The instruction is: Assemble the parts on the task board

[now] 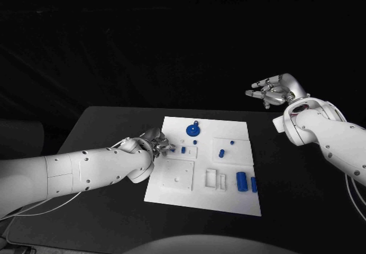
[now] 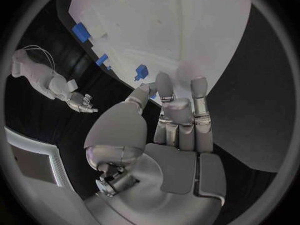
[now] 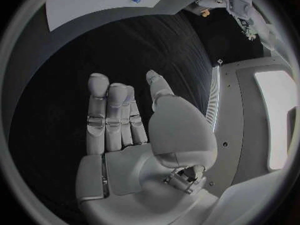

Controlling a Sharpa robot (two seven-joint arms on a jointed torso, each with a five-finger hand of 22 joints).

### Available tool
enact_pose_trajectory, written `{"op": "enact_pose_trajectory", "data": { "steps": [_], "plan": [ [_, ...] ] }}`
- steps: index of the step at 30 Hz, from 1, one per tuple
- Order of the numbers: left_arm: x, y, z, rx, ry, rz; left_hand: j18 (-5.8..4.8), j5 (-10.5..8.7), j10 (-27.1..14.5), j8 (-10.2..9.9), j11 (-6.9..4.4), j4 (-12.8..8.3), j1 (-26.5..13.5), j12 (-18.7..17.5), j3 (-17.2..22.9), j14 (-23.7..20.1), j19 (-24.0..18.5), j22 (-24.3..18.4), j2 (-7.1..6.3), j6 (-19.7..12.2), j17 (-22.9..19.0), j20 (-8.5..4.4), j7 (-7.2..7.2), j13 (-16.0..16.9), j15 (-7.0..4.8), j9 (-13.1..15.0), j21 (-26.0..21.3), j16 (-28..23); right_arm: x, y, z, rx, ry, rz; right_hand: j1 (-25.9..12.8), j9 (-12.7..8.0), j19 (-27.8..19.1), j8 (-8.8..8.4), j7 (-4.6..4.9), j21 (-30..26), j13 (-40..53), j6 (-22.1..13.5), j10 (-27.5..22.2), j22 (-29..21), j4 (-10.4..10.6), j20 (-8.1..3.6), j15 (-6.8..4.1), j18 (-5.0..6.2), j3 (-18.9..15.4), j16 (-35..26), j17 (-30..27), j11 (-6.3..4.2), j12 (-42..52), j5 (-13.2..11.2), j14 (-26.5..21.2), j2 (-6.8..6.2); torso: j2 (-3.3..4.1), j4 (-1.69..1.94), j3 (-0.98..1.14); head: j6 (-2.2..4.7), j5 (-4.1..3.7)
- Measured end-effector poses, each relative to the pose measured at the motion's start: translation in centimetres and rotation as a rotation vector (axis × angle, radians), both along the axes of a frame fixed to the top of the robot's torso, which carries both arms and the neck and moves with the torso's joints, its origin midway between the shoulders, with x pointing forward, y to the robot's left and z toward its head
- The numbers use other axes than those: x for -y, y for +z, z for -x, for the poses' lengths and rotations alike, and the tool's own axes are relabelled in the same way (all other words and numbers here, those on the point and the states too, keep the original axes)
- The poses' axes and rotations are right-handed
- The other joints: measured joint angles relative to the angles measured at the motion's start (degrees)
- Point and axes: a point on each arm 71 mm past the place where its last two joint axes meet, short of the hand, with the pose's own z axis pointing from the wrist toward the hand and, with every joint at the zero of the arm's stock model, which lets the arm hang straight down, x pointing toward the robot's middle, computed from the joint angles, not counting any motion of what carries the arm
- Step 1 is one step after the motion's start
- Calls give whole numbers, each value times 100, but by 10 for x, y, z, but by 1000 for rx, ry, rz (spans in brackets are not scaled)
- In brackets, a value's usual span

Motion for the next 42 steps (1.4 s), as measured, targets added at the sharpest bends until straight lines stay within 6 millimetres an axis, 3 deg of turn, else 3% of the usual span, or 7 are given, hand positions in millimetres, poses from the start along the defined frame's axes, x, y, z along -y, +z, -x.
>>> {"op": "enact_pose_trajectory", "data": {
  "steps": [42],
  "plan": [
    [2, -2, 1, -10, -15, -4, -1, 25, 0, 53, 0, 14, -19, 2, 16, 33, 0, 2, -17, 1, 98, 0, 0, 1, 1, 86, 22, 41, 0, -1, -1, -7, 2, -1, 0, 0, 0, 0, 0, 0, 0, 0, 0, 0, 0, 0, 0, -1, 0, 0, 1, 0, 21, 18, 0, 0, 6, 16, -3, -1, -15]
  ]
}}
